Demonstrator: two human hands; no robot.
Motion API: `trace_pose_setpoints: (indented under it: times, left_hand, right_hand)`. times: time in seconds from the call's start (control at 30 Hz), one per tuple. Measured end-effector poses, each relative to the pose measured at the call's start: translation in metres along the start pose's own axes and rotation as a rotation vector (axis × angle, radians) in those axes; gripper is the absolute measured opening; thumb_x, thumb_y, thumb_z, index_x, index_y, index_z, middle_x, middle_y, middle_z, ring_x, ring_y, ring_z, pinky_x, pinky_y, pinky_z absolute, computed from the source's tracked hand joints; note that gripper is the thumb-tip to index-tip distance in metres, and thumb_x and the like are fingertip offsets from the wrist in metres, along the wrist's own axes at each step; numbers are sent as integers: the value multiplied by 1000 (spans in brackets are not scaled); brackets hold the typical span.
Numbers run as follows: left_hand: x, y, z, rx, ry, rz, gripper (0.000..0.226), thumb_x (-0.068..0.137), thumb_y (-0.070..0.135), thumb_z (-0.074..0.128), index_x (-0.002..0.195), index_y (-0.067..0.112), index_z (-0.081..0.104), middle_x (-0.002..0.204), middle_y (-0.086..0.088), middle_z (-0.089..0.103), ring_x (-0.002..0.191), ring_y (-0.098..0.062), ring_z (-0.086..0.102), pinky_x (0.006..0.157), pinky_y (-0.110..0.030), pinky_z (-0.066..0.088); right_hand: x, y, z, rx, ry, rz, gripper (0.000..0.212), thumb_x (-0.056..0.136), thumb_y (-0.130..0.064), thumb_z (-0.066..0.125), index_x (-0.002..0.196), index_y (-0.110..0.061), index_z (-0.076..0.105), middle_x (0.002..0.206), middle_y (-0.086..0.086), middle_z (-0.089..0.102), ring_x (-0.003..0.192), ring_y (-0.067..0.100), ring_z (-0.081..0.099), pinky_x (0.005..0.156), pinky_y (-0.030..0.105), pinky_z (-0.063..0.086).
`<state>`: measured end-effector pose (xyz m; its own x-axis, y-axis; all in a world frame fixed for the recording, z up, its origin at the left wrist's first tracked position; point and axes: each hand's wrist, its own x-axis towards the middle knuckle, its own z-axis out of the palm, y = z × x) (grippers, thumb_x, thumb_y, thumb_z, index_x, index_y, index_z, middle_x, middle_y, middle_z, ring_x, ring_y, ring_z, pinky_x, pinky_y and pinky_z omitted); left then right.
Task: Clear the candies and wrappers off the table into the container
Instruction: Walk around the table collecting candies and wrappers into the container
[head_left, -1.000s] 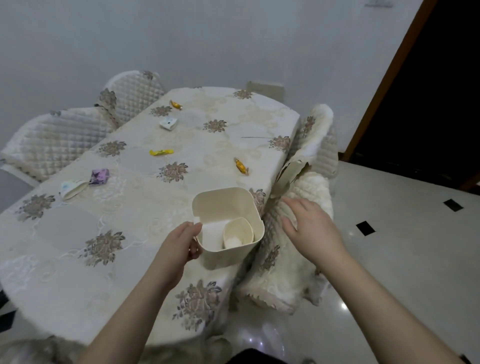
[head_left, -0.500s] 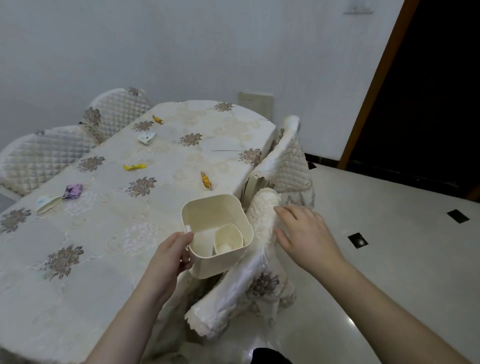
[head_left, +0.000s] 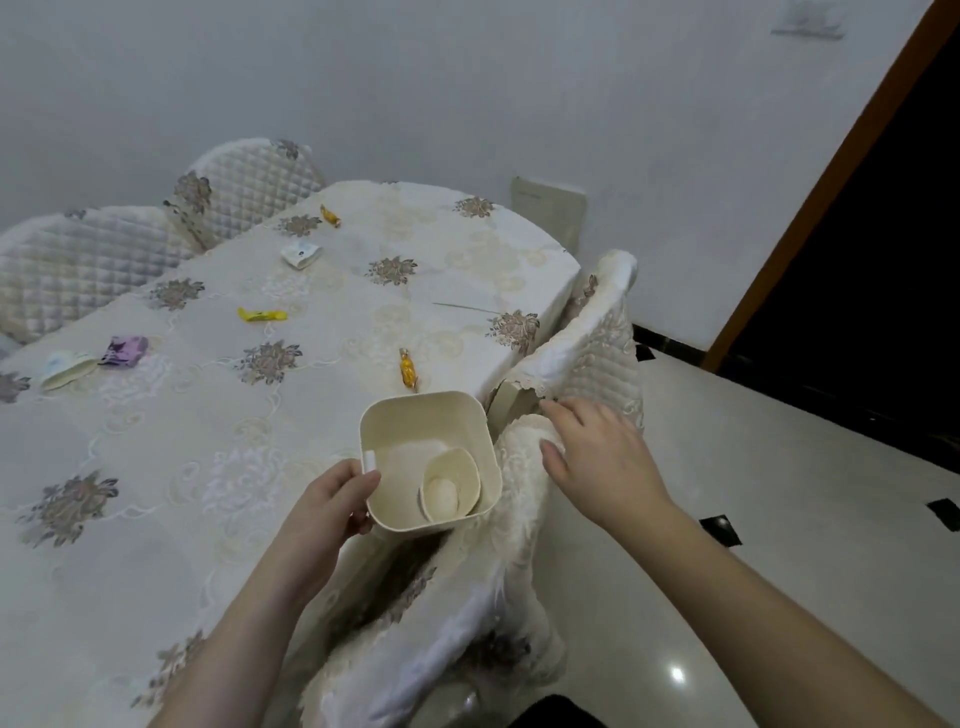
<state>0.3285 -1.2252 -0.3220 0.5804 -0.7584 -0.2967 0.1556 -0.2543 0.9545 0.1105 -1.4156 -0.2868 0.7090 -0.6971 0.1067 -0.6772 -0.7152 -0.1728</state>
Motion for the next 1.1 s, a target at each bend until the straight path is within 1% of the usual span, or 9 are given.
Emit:
trace_pose_setpoints:
  times: [0.13,0.23,0.33,0.53,0.6,0.7,0.9,1.0,1.1]
  left_hand:
    - [21,0,2,-4,57,-14,27,98,11,53,70,10,49,58,2,44,55,-16,40,58,-32,34]
    - [33,8,-1,5,86,-8,23,91,21,59,72,10,49,61,1,44,56,-18,40,57,-31,34]
    - [35,16,-6,-9,150,-7,24,82,29,61,70,12,47,61,1,43,55,-16,40,56,-30,34]
    - [37,10,-11,-76,318,-38,24,81,29,60,73,10,47,64,-4,41,56,-18,38,55,-30,33]
    - [41,4,-6,-104,383,-54,24,85,28,59,78,7,50,68,-8,41,58,-18,37,55,-29,34]
    - [52,-3,5,-123,473,-82,17,96,15,53,84,4,53,73,-11,40,60,-18,35,52,-25,35]
    - [89,4,37,-121,603,-111,16,98,9,52,83,2,53,69,-10,42,55,-15,37,49,-23,35]
    - [102,9,49,-97,625,-98,28,89,25,60,83,-2,52,66,-4,48,55,-15,42,51,-23,37]
    - [103,8,56,-92,664,-97,51,77,45,62,95,-3,58,69,-5,53,57,-15,47,53,-24,39]
  right_hand:
    - [43,7,-1,3,-14,-53,44,93,-35,46,135,-20,49,130,0,56,116,22,53,93,38,44]
    - [76,10,1,14,3,-95,42,92,-29,51,132,-16,53,128,3,58,111,25,55,90,39,46]
    - [107,5,6,33,-6,-158,43,92,-27,52,134,-16,51,130,5,57,115,26,53,93,41,44]
    - [174,-13,28,36,-79,-342,45,96,-31,46,139,-20,45,131,3,55,116,24,52,94,39,43]
    - [196,-17,38,49,-106,-393,45,96,-31,46,139,-21,45,131,2,55,115,24,52,93,39,43]
    - [227,-19,57,72,-158,-470,45,96,-30,47,140,-22,43,132,3,53,114,26,52,93,40,43]
    - [290,-10,99,128,-367,-619,51,96,-26,45,146,-25,34,145,2,42,124,24,45,99,39,41]
    - [316,-6,119,106,-414,-724,53,95,-24,47,146,-23,34,146,5,42,126,26,44,100,40,42]
    - [335,-10,141,78,-462,-802,53,95,-20,46,147,-20,33,149,6,39,130,27,41,102,42,39]
